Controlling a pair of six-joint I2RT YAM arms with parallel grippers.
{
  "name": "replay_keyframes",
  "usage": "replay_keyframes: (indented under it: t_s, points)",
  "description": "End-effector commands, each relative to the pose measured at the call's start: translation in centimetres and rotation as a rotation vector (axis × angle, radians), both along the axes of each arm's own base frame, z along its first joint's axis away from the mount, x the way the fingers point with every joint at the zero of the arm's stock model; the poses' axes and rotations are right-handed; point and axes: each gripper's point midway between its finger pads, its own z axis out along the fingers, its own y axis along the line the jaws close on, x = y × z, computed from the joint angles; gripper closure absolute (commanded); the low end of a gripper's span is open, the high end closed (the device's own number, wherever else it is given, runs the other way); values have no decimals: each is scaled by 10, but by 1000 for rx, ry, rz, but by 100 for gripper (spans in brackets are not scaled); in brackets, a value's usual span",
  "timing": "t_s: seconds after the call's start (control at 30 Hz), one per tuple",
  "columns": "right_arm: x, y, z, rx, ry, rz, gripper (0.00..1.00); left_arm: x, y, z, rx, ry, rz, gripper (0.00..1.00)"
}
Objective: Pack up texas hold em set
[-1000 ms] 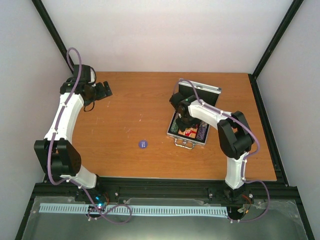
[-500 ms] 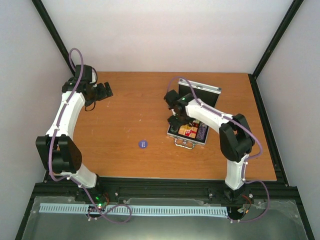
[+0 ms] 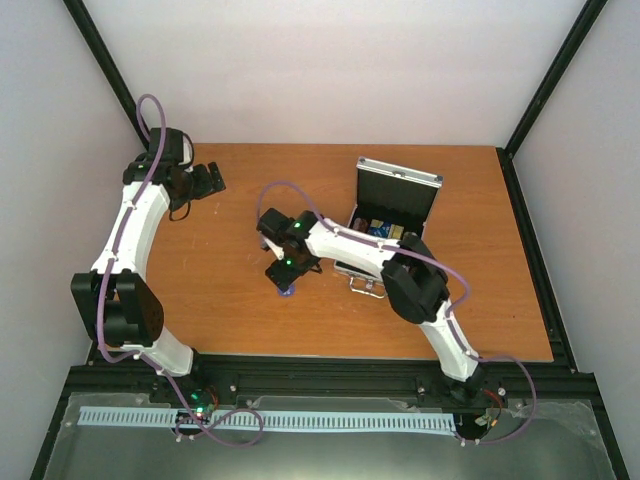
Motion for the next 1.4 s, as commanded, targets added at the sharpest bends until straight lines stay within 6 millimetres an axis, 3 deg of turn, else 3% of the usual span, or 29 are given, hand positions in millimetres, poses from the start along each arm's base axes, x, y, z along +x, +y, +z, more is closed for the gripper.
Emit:
replay_keyframes:
  t_s: [0.0,0.17,0.63,1.07,1.37]
  points:
    - [-7,17,-16,-6,41,23,13,2,2,25,-2,-58,4,0]
    - [-7,18,-37,-49,59,31,13,-1,5,26,15,-54,4,0]
    - [-32,29,-64,-123,81,85,17,-1,5,22,24,-47,-5,0]
    - [-30,12,-74,-205,39,72,22,-3,6,18,33,-39,-3,0]
    - [-23,3,-77,-195,49,59,36,-4,7,18,37,-37,-1,0]
